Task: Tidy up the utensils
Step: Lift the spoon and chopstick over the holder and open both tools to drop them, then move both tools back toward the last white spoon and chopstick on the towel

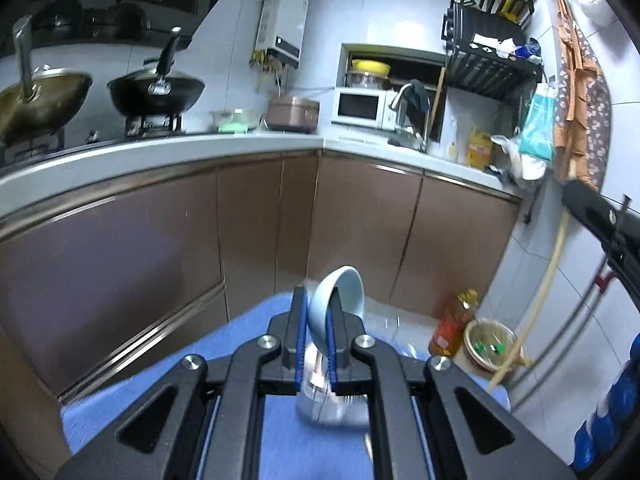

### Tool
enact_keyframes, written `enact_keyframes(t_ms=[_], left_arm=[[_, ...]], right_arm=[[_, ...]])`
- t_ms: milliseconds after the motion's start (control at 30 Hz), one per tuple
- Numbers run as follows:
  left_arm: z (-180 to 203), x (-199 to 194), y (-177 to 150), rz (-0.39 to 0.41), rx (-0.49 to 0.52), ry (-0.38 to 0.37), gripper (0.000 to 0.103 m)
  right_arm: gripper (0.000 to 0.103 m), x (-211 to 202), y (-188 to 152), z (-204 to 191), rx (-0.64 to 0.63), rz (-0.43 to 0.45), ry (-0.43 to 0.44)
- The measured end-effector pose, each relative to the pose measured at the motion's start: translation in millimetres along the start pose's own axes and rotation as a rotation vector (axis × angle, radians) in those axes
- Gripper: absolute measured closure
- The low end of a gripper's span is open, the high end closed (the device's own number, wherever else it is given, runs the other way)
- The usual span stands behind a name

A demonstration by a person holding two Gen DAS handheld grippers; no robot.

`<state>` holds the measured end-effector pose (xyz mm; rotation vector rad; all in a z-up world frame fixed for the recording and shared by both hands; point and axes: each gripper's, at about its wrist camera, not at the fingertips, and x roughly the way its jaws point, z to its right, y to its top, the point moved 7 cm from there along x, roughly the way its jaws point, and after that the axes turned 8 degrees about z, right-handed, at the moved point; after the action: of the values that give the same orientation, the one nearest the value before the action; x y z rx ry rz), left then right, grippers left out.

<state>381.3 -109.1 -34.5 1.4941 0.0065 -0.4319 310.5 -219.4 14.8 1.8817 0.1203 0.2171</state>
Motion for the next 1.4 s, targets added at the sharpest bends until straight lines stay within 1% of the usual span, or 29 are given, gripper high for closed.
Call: enact_keyframes(t_ms=[133, 233, 333, 467, 567, 700, 733, 767, 800, 833, 867, 967, 1067, 1133, 1167, 1267, 1400], left_arm=[[15, 44, -1, 0.022, 0.014, 0.035, 0.095], [20, 67, -9, 0.035, 0.037, 0.063, 0.095], [28, 87, -19, 0.051, 0.060, 0.082, 0.095], [36, 96, -32, 0.094, 0.099, 0.112, 0.095], [38, 101, -45, 0.095, 0.085, 0.097, 0.095], [38, 99, -56, 0.113, 0.079, 0.084, 0.090], [37, 97, -58, 0.110, 0.069, 0.074, 0.085], [35, 94, -58, 0.114, 0.052, 0.060, 0.081], [35, 89, -58, 0.119, 0.043, 0.053, 0.073], [32, 84, -55, 0.126, 0.032, 0.048, 0.070], [30, 78, -52, 0.129, 0.022, 0.042, 0.070], [21, 56, -41, 0.142, 0.007, 0.044, 0.065], [11, 34, -33, 0.137, 0.007, 0.057, 0.063], [4, 13, -30, 0.131, -0.001, 0.059, 0.057], [1, 4, -30, 0.128, -0.004, 0.058, 0.056], [-8, -32, -29, 0.135, -0.010, 0.063, 0.054], [-17, -75, -31, 0.128, -0.029, 0.053, 0.054]], right_arm=[[0.097, 36, -3, 25, -0.001, 0.020, -0.046], [0.097, 62, -20, 42, -0.020, 0.008, -0.081], [0.097, 75, -36, 50, -0.025, -0.010, -0.091], [0.097, 81, -64, 58, -0.048, -0.033, -0.107], [0.097, 80, -83, 62, -0.063, -0.053, -0.122], [0.097, 73, -101, 64, -0.090, -0.094, -0.137], [0.097, 71, -105, 65, -0.090, -0.108, -0.142], [0.096, 69, -107, 65, -0.087, -0.115, -0.145], [0.091, 66, -107, 66, -0.082, -0.120, -0.151], [0.088, 63, -106, 67, -0.075, -0.121, -0.155], [0.084, 59, -105, 67, -0.069, -0.120, -0.157], [0.082, 43, -93, 64, -0.056, -0.107, -0.161], [0.077, 21, -83, 59, -0.041, -0.099, -0.165], [0.074, 9, -77, 55, -0.033, -0.098, -0.169], [0.071, 1, -75, 52, -0.030, -0.103, -0.170], [0.066, -28, -69, 42, -0.022, -0.107, -0.176], [0.065, -64, -64, 28, 0.004, -0.116, -0.174]])
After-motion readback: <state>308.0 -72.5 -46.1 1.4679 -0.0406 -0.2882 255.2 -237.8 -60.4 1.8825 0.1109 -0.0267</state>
